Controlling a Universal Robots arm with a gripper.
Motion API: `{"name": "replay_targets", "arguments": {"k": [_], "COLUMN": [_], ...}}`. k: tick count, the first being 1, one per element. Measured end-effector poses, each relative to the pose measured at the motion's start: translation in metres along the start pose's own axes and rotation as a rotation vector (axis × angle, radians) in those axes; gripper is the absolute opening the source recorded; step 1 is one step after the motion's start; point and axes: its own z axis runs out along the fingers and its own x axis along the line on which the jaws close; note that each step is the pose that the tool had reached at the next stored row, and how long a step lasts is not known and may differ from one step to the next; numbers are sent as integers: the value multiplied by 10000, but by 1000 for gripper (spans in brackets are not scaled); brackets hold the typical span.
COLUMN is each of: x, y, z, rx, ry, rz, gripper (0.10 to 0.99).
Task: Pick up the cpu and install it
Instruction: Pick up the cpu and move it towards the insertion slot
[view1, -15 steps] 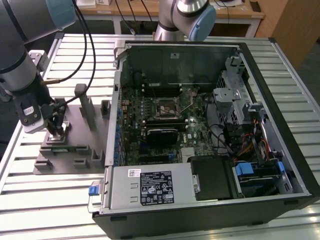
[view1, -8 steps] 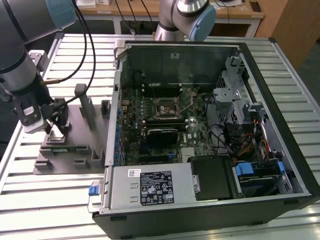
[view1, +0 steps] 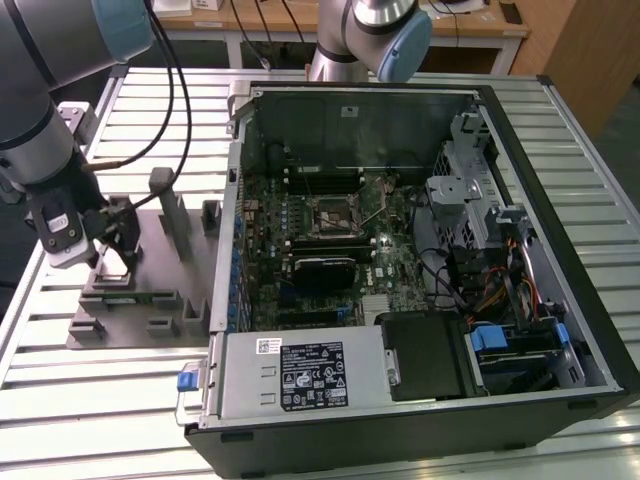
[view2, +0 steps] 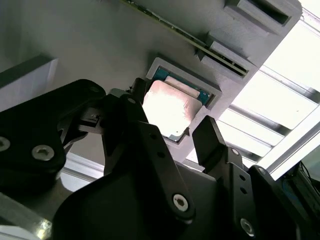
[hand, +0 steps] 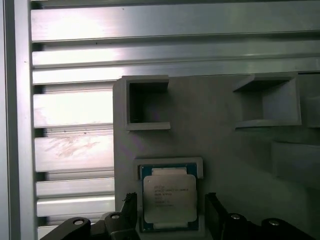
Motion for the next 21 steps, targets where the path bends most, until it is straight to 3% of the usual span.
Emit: {"name": "replay_targets", "arguments": {"k": [21], "x": [6], "y": [48], "z": [101], "rx": [0], "ry": [4], "rz": [-40], "gripper": [647]}}
